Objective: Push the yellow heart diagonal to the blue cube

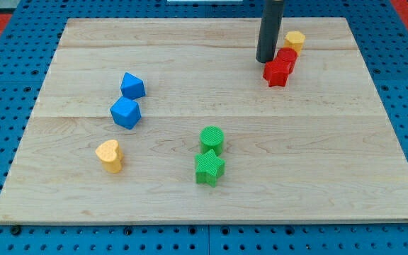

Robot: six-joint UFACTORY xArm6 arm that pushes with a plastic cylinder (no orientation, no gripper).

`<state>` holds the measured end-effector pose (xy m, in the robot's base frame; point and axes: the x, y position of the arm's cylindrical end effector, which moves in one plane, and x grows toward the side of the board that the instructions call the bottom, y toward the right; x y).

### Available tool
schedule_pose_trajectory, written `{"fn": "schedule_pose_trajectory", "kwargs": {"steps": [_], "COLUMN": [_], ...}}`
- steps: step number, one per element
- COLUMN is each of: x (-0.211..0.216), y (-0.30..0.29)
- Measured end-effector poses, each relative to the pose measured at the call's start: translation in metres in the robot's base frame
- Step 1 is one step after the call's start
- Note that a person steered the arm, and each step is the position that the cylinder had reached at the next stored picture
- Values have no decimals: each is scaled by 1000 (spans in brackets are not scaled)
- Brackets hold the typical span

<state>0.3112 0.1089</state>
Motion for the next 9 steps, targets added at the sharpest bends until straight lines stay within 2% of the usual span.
{"fn": "schedule_pose_trajectory", "kwargs": {"steps": [1,2,3,5,6,7,8,9], "x": [65,149,154,247,234,253,280,234], "y": [-23,-121,-178,-288,-293,-247,-336,-331]}}
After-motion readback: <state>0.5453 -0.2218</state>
